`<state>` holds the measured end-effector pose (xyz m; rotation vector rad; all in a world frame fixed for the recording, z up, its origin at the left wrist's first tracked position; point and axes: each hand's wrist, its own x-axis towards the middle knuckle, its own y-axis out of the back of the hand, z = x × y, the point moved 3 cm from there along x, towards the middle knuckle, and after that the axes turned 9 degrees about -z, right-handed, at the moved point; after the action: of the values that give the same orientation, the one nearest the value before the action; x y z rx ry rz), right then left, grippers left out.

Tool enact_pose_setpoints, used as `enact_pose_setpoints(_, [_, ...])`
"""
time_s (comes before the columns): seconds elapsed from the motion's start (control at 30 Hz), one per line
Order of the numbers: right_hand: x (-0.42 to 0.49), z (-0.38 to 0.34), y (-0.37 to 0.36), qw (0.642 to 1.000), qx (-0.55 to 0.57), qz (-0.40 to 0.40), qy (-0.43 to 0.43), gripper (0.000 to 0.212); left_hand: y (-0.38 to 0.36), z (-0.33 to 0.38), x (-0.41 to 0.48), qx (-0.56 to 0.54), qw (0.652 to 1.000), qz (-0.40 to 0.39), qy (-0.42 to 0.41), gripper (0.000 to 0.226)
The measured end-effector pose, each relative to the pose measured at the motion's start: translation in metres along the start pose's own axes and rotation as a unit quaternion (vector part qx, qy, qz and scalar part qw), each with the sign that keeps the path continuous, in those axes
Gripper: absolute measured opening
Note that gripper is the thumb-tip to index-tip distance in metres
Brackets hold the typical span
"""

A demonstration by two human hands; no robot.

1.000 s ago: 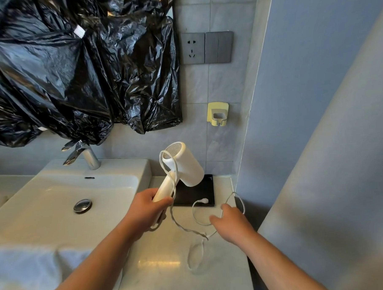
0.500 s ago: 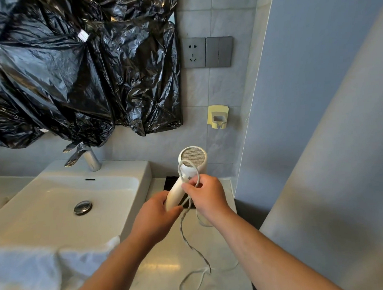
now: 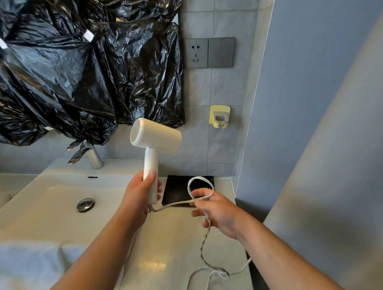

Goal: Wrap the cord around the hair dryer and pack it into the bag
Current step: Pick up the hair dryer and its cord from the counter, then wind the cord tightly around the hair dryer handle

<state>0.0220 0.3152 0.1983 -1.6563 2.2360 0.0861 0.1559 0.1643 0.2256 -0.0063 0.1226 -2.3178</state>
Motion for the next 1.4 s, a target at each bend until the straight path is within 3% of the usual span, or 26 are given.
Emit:
enact_pose_setpoints(0.07, [0.001,0.007,0.000,0.998,0.049,-0.017,-0.040,0.041,0.001,0.006,0.003,-0.043,0.999,-0.008,0.001,0.016])
enact_pose_setpoints(0.13, [0.000,0.011,0.002,0.996,-0.005,-0.013,-0.084,0.051,0.002,0.013,0.004,-0.038,0.999,0.006,-0.011,0.014])
enact_pose_setpoints(0.23, [-0.005,0.013,0.007,0.986,-0.130,0.026,-0.100,0.038,0.003,0.029,0.003,-0.018,0.997,0.048,-0.057,0.010])
enact_pose_setpoints(0.37, [-0.006,0.003,0.013,0.955,-0.241,0.172,-0.030,0.044,0.002,0.045,0.002,0.025,0.988,0.097,-0.120,0.009])
enact_pose_setpoints(0.43, [-0.001,-0.002,0.008,0.950,-0.261,0.171,-0.027,0.042,-0.001,0.046,0.001,0.033,0.985,0.108,-0.130,0.013])
enact_pose_setpoints(0.6, [0.010,-0.019,-0.005,0.990,-0.032,0.134,0.008,0.028,-0.011,0.036,-0.006,0.003,0.992,0.050,-0.116,0.021])
enact_pose_setpoints(0.73, [0.010,-0.029,-0.013,0.973,0.219,0.071,0.013,0.035,-0.020,0.027,-0.013,-0.044,0.994,-0.015,-0.099,0.024])
enact_pose_setpoints(0.87, [0.001,-0.037,-0.025,0.993,0.106,0.045,0.003,0.030,-0.027,0.021,-0.020,-0.078,0.994,-0.030,-0.076,0.030])
enact_pose_setpoints(1.1, [-0.003,-0.064,-0.045,0.993,-0.028,0.054,0.105,0.025,-0.039,0.021,-0.037,-0.067,0.990,-0.087,-0.093,0.029])
enact_pose_setpoints(1.23, [0.002,-0.083,-0.052,0.985,-0.018,0.062,0.160,0.020,-0.034,0.023,-0.041,-0.013,0.984,-0.122,-0.132,0.027])
enact_pose_setpoints(1.4, [0.012,-0.092,-0.059,0.985,0.073,0.071,0.141,0.018,-0.023,0.023,-0.031,0.036,0.976,-0.164,-0.137,0.026])
